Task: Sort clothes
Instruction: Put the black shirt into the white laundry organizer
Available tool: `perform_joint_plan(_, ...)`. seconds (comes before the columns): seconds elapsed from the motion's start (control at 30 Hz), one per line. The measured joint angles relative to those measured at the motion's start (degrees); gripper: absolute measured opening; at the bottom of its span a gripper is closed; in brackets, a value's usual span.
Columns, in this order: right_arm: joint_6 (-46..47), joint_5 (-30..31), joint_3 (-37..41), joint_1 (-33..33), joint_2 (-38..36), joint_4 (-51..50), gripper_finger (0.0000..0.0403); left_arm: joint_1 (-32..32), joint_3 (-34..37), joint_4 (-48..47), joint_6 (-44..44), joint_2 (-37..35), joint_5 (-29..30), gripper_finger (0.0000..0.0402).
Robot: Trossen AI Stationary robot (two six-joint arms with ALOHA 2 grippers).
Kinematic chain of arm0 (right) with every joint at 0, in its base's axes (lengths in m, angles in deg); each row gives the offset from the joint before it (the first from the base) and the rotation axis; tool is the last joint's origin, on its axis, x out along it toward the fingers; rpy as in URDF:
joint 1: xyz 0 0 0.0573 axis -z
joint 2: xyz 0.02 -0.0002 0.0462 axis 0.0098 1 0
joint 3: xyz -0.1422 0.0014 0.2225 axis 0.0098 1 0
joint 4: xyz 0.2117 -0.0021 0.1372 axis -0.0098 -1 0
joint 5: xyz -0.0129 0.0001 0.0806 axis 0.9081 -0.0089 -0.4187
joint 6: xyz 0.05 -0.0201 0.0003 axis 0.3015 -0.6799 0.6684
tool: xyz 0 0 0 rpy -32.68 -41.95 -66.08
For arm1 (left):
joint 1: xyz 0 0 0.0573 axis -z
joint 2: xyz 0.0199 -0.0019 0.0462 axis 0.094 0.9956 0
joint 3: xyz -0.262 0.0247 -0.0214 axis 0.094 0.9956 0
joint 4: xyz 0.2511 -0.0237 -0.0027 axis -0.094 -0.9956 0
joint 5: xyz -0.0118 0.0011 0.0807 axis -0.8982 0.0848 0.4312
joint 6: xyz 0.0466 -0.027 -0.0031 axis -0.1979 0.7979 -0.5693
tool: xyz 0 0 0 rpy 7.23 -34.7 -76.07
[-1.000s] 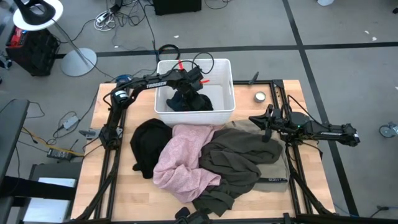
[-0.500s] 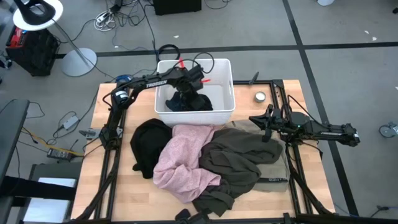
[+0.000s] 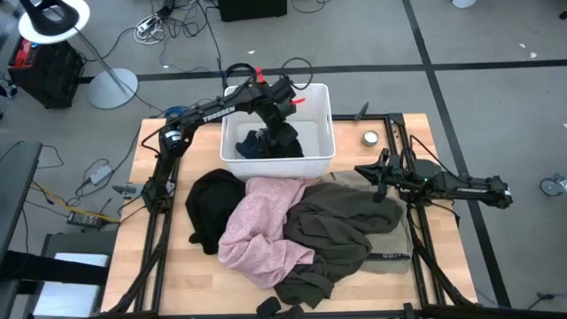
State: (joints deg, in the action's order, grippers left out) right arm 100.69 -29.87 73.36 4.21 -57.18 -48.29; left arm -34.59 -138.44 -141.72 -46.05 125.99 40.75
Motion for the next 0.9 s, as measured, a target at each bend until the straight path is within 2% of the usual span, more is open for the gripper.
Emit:
perform_joint_plan(0.6, 0.00, -0.01, 0.00, 0.00, -0.01, 0.00, 0.0007, 5.34, -15.34, -8.61, -0.07, -0.43, 4.54, 0.0152)
perform_joint_plan(0.9, 0.00, 0.00, 0.00, 0.00, -0.01, -0.01, 0.0007, 6.39, -15.36, -10.09, 0.97, -6.65, 6.40, 0.0152)
